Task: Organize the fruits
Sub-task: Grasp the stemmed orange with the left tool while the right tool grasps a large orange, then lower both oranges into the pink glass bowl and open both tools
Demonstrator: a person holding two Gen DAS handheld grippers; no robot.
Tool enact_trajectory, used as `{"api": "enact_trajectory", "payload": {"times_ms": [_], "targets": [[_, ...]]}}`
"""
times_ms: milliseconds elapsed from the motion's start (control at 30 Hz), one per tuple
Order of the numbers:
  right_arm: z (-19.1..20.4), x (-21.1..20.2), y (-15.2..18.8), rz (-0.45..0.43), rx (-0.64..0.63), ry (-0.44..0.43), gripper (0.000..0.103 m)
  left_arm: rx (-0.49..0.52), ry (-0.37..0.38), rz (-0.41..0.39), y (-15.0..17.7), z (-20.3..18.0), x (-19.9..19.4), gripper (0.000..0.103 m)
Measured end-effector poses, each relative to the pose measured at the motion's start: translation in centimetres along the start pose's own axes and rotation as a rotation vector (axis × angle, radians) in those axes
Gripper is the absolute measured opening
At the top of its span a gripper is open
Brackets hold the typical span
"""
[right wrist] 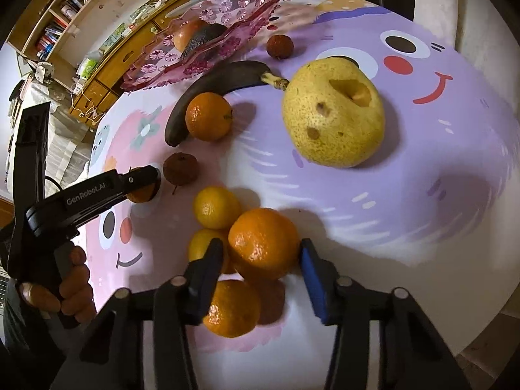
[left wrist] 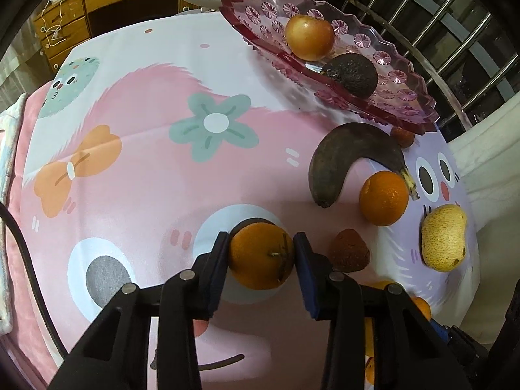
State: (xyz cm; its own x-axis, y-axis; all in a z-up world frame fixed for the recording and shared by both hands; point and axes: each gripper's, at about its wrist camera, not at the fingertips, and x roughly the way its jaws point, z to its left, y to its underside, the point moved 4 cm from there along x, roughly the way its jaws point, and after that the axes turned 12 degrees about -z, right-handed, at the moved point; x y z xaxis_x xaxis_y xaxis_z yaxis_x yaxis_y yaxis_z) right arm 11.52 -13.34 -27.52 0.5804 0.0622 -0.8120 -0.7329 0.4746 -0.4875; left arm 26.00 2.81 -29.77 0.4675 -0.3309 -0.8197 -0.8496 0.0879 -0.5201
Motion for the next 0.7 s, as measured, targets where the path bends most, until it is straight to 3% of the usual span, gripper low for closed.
{"api": "enact_trajectory", "payload": {"times_ms": [333, 700], "targets": [[0.2, 0.4, -0.7, 0.035, -0.031, -0.006, 0.042, -0.023, -0.016, -0.006, -0.1, 0.0, -0.7, 0.038], [2.7, -1.0, -3.4, 0.145, -0.130, -0.097, 0.042, -0.048, -0.056, -0.064, -3.0, -1.6, -5.3, 0.038]]}}
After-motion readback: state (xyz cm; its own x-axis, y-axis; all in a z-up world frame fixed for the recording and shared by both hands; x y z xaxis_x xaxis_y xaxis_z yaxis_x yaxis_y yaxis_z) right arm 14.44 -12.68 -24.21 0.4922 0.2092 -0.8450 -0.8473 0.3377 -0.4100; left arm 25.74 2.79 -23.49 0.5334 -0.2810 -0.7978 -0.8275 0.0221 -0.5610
